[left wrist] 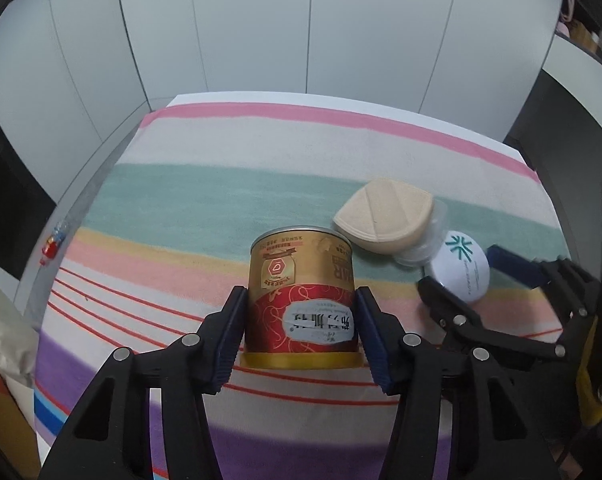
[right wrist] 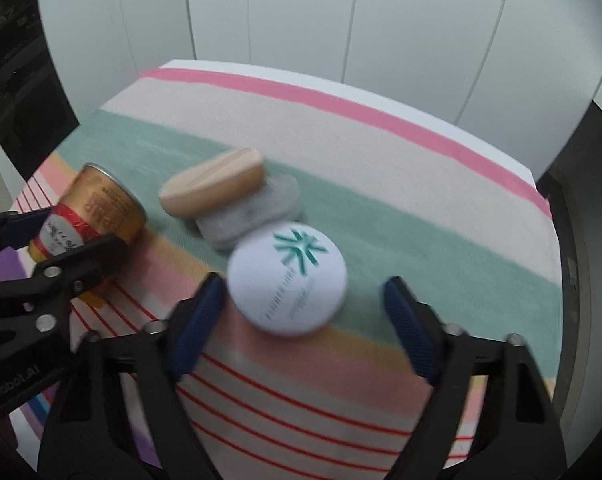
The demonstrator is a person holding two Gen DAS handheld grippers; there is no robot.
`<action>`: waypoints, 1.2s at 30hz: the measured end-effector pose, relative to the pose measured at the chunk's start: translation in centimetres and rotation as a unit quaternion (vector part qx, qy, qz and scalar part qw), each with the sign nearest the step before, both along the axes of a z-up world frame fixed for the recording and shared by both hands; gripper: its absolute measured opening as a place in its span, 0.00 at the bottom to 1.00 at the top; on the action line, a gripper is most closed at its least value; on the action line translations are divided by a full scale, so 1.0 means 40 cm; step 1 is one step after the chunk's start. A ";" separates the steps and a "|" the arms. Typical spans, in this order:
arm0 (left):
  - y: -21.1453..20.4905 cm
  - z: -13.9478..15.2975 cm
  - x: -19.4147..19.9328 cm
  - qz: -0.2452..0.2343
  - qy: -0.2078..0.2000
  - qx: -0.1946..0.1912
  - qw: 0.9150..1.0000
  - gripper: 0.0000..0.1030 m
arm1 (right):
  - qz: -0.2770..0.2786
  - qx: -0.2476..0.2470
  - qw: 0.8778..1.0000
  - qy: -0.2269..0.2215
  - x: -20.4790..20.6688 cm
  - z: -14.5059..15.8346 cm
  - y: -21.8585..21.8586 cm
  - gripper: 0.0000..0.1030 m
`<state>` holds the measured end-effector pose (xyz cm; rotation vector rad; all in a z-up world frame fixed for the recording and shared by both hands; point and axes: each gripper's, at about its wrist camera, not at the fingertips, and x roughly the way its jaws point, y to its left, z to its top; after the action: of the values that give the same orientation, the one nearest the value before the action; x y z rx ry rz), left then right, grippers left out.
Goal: Organize objects
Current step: 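Grasp the gold-red can with the left tool while the right tool grasps the white compact, then carry the can and white compact with both tools over the cardboard box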
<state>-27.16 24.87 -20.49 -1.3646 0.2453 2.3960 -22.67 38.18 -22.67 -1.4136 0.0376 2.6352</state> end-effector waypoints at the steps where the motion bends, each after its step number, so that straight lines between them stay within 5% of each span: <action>1: -0.001 0.000 -0.002 0.000 -0.001 0.000 1.000 0.53 | 0.005 -0.003 1.000 0.002 -0.001 0.002 -0.006 0.59; 11: -0.027 0.052 0.036 0.003 -0.012 0.006 1.000 0.53 | -0.018 -0.021 1.000 -0.005 0.046 0.043 -0.004 0.59; 36: -0.072 0.359 0.347 -0.034 0.006 0.032 0.999 0.52 | -0.076 -0.050 0.996 -0.023 0.398 0.363 0.019 0.59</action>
<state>-13.29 21.99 -6.12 -1.2931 0.2127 2.3373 -6.76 38.92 -8.13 -1.4396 0.2631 2.5087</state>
